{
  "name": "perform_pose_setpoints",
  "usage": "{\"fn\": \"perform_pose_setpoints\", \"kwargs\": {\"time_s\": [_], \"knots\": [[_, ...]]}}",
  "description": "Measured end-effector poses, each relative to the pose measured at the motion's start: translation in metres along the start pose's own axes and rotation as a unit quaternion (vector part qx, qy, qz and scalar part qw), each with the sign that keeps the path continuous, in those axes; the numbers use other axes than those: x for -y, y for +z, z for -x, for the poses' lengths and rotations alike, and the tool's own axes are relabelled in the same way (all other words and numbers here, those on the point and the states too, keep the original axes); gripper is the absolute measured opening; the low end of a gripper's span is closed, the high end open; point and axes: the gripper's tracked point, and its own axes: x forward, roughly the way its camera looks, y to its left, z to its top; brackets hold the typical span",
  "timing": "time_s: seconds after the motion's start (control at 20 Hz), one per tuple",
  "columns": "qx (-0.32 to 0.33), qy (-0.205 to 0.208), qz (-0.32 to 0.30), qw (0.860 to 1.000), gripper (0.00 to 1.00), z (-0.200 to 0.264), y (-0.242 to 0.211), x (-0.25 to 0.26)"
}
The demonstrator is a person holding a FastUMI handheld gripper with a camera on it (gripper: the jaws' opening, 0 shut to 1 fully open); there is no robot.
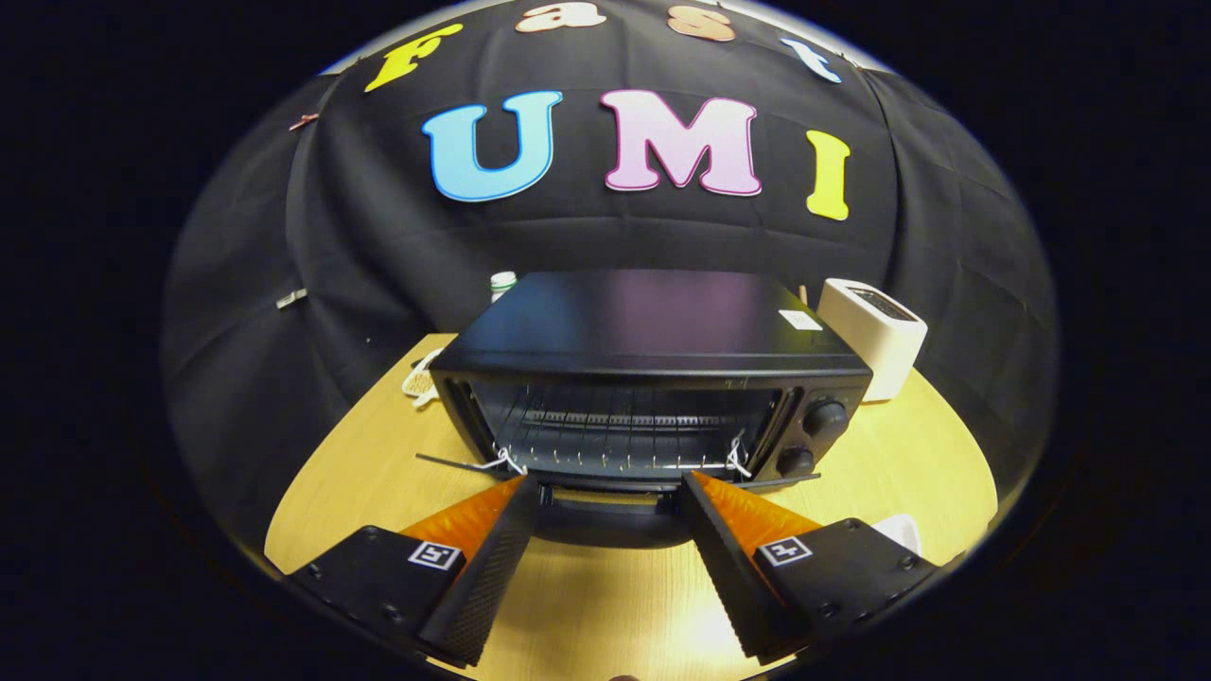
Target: Open the toaster oven, put the food inside, and close the toaster oven door.
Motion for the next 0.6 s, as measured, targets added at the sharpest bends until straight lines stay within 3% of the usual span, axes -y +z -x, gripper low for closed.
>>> {"fn": "perform_pose_setpoints", "kwargs": {"time_s": [0.15, 0.45, 0.6], "knots": [[-0.012, 0.006, 0.030, 0.999, 0.99, 0.008, -0.022, -0.001], [-0.120, 0.018, 0.004, 0.993, 0.98, 0.015, -0.105, 0.002], [-0.145, 0.014, -0.005, 0.989, 0.99, 0.014, -0.127, 0.015]]}}
